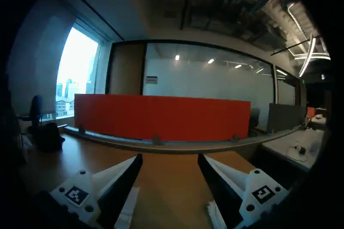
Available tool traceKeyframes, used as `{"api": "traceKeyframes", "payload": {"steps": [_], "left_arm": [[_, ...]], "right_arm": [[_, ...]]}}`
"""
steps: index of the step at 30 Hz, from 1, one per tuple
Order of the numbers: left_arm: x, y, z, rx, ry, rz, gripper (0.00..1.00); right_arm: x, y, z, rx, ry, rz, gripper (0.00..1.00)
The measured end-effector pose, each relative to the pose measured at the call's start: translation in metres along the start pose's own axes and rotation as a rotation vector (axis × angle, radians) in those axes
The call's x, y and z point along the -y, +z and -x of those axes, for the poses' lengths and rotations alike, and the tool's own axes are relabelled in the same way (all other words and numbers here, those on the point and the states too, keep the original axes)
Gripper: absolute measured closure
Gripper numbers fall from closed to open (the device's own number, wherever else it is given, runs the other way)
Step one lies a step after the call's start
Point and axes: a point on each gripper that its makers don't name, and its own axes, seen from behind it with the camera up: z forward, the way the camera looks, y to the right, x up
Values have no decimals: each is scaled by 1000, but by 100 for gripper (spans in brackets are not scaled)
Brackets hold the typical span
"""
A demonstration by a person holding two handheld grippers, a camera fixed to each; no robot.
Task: Fold towel
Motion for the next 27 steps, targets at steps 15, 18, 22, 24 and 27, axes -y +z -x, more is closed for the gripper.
{"api": "traceKeyframes", "payload": {"steps": [15, 18, 22, 24, 27], "left_arm": [[-12, -15, -63, 17, 11, 40, 8], [-15, -15, -66, 27, 13, 50, 8], [-21, -15, -67, 48, 32, 86, 8], [-25, -15, -66, 62, 49, 110, 8], [-32, -17, -64, 83, 79, 154, 8]], "right_arm": [[8, -11, -60, 36, -19, -4, 1], [10, -11, -62, 47, -23, -11, 1], [16, -11, -61, 74, -43, -48, 1], [21, -12, -59, 91, -58, -78, 1], [31, -14, -54, 122, -80, -132, 1]]}}
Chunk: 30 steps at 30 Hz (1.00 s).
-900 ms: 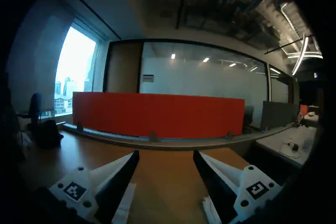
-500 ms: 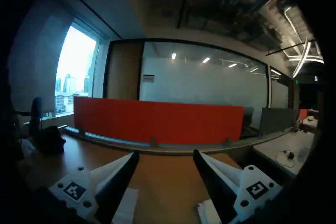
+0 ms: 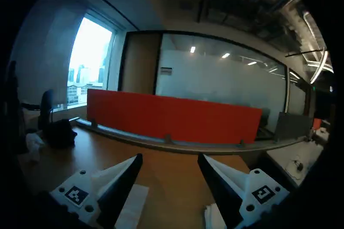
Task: Fold towel
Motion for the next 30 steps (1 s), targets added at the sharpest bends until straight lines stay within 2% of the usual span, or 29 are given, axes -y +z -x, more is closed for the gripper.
{"api": "traceKeyframes", "payload": {"steps": [6, 9, 18, 24, 30], "left_arm": [[-28, 0, 10, 50, 50, 125, 8], [-38, 0, 15, 67, 64, 166, 8], [-59, 2, 36, 119, 90, 238, 8], [-69, 3, 55, 158, 88, 278, 8], [-79, 3, 76, 198, 102, 314, 8]], "right_arm": [[27, -3, 8, 65, -49, -120, 1], [37, -4, 12, 85, -70, -165, 0], [54, -3, 30, 148, -110, -254, 0], [64, -3, 49, 199, -141, -318, 0], [69, -1, 69, 240, -155, -349, 0]]}}
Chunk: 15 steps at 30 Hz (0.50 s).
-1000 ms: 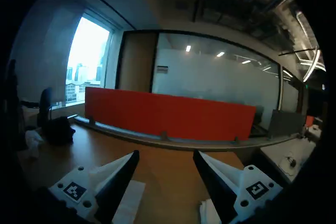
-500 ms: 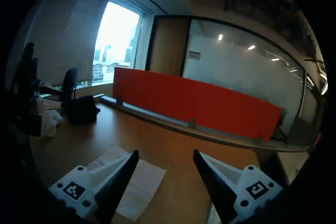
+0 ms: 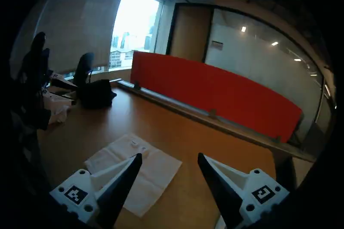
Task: Fold towel
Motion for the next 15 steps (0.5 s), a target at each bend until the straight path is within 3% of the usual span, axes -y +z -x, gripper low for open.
{"api": "traceKeyframes", "payload": {"steps": [15], "left_arm": [[-32, 18, 69, 104, 9, 60, 8]], "right_arm": [[30, 21, 72, 111, -19, -77, 0]]}}
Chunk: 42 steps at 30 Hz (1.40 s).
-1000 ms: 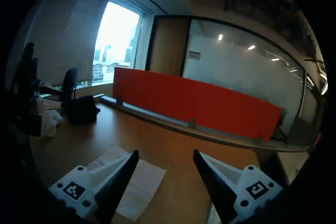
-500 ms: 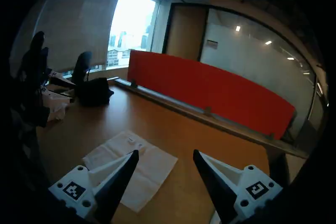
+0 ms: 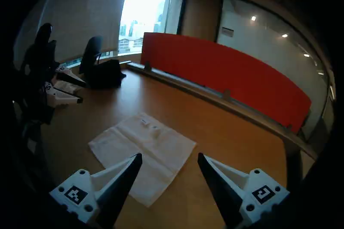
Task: Fold towel
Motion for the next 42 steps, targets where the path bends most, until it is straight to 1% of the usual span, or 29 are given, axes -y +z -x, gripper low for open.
{"api": "traceKeyframes", "payload": {"steps": [8, 15, 21, 32, 38, 42], "left_arm": [[-10, 15, 35, 48, 10, 20, 8], [-16, 27, 68, 111, 10, 42, 8], [-25, 37, 97, 171, 10, 75, 8], [-37, 53, 136, 266, 18, 113, 8], [-40, 56, 155, 321, 22, 124, 8], [-45, 57, 163, 346, 8, 138, 8]], "right_arm": [[11, 19, 32, 47, 7, -26, 0], [21, 34, 68, 110, 4, -58, 0], [32, 45, 97, 161, -3, -89, 0], [47, 56, 138, 243, -3, -139, 0], [53, 55, 157, 288, -4, -158, 1], [56, 55, 163, 307, -1, -174, 2]]}}
